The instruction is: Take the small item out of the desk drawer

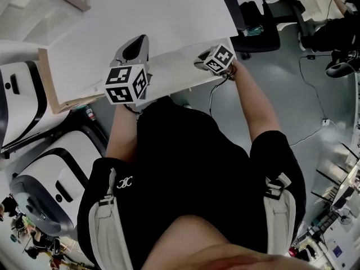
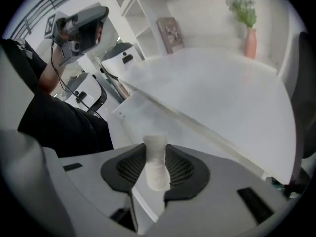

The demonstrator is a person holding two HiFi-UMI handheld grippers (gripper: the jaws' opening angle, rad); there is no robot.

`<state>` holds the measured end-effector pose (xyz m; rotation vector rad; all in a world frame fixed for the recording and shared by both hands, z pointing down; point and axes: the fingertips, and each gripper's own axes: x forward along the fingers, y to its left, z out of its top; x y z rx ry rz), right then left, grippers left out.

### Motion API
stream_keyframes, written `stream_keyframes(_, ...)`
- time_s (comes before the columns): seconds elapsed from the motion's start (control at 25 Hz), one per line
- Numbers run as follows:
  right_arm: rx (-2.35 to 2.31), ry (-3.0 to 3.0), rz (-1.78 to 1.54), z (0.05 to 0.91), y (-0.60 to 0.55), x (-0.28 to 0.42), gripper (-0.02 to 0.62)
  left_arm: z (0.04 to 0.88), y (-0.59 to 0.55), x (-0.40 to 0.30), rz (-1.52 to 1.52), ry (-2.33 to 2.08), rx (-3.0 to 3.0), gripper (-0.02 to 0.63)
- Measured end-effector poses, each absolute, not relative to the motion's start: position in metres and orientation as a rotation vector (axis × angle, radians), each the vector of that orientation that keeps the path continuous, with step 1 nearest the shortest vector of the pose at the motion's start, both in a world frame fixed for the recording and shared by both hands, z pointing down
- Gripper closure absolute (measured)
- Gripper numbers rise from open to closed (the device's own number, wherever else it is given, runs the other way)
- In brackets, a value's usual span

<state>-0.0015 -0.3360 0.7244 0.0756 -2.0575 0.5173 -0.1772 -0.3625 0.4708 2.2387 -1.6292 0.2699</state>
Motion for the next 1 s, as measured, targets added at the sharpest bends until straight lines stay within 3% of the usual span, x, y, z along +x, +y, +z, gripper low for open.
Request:
stream_keyframes(0.48,0.555,-2.521,0.293,0.563,-0.371,0.001,0.479,0.434,-0.372,-0.124,0.222,-1.601,2.385,0.592)
stream_keyframes(1.0,1.73,-2.64,0.023,0.383,-0.411,0.079,0.482,0.413,-0.373,-0.117,0.1,-1.63,2.356,0.592)
